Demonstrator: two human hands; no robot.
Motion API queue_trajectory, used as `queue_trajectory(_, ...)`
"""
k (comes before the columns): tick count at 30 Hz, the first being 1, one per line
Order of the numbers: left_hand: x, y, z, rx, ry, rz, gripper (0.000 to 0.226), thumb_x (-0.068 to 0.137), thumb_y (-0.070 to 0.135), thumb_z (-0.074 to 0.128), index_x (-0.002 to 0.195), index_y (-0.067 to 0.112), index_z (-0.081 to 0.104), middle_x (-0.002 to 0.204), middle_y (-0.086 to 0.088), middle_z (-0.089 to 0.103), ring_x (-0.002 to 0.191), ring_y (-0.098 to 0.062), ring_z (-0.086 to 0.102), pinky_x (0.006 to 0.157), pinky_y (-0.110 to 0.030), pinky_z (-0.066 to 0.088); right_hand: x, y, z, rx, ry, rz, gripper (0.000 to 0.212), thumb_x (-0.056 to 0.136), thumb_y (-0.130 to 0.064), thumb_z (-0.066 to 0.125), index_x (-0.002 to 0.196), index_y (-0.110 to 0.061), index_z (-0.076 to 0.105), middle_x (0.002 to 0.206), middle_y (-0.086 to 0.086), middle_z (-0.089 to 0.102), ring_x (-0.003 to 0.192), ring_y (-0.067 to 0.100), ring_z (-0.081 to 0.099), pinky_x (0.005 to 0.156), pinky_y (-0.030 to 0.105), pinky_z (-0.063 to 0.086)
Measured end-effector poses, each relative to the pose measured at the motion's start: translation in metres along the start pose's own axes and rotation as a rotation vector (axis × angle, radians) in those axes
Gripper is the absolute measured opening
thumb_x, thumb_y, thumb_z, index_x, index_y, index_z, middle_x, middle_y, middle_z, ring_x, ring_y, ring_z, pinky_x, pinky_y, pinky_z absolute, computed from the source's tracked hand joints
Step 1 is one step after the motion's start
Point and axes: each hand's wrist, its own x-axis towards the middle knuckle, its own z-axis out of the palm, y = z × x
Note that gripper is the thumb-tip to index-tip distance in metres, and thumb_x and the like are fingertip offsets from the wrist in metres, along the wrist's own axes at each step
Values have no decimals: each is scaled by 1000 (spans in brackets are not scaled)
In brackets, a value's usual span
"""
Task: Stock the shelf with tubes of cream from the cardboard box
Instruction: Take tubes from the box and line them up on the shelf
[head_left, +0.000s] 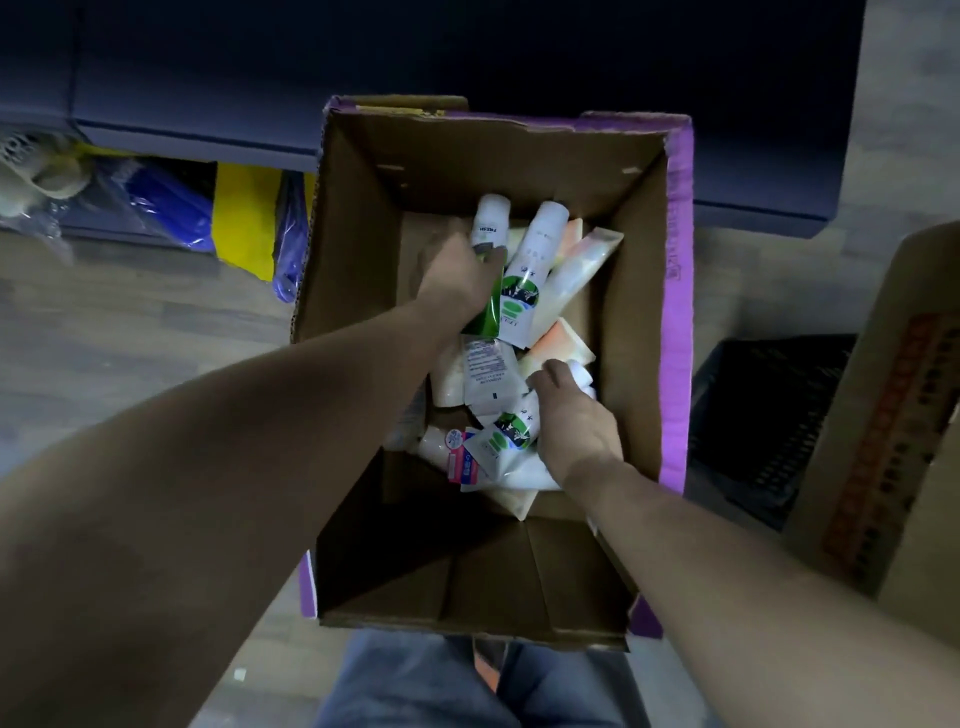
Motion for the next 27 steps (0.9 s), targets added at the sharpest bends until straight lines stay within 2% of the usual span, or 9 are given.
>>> queue_trajectory(3,5,7,2,8,-16,24,55,80,40,68,124,20,41,113,-9,62,102,-31,62,89,-45,53,1,5,0,11,15,-12,66,77,14,55,133,-18,44,144,-3,31,101,29,61,70,35,52)
queue_trajectory(7,2,8,-4,-24,-66,66,82,81,24,70,147,28,22,120,-8,60,107,-30,60,94,-44,51,0,4,1,60,57,-15,60,78,14,52,128,-19,46,132,-2,42,95,31,62,63,35,49)
queue_trajectory(10,-14,0,-11,-90,-120,89,97,73,36,66,149,48,7,133,-8,53,109,-30,60,95,-46,51,-4,0,1,100,69,-15,57,79,8,56,127,-20,45,127,-1,46,95,31,63,63,34,46)
queue_trajectory(12,-23,-5,-19,-79,-157,89,93,76,38,65,147,56,7,145,-7,44,112,-28,59,96,-42,51,-8,-4,0,147,79,-3,51,80,5,57,123,-18,45,124,1,46,97,32,61,66,36,46)
queue_trajectory(15,-32,-6,-33,-135,-145,59,72,86,27,66,147,38,30,125,-1,54,105,-22,58,86,-31,51,-14,-9,-5,211,92,35,43,81,-6,63,119,-15,44,122,4,46,99,33,61,71,39,49)
queue_trajectory(19,-45,2,-45,-436,-140,-174,30,86,27,74,97,16,48,82,2,53,61,-16,64,50,-24,55,-19,-9,-11,389,100,149,42,80,-28,71,110,-16,44,115,3,51,93,31,62,69,36,49)
queue_trajectory(20,-47,0,-45,-515,-154,-233,31,86,27,74,96,14,48,82,1,54,55,-13,63,49,-22,56,-19,-9,-11,481,95,194,42,78,-34,71,107,-18,45,109,1,56,89,30,64,69,37,52)
queue_trajectory(24,-54,-11,-36,-921,-149,-366,57,87,22,74,131,10,39,102,-10,55,67,-22,68,59,-33,61,-22,-11,-9,629,58,331,35,81,-48,62,103,-24,48,81,-6,56,69,32,70,62,41,59)
queue_trajectory(27,-64,-18,-27,-961,-153,-432,44,90,13,69,122,12,38,92,-6,56,87,-25,68,71,-30,61,-25,-8,-7,758,-13,433,28,86,-42,60,105,-23,54,84,3,62,50,27,68,43,29,54)
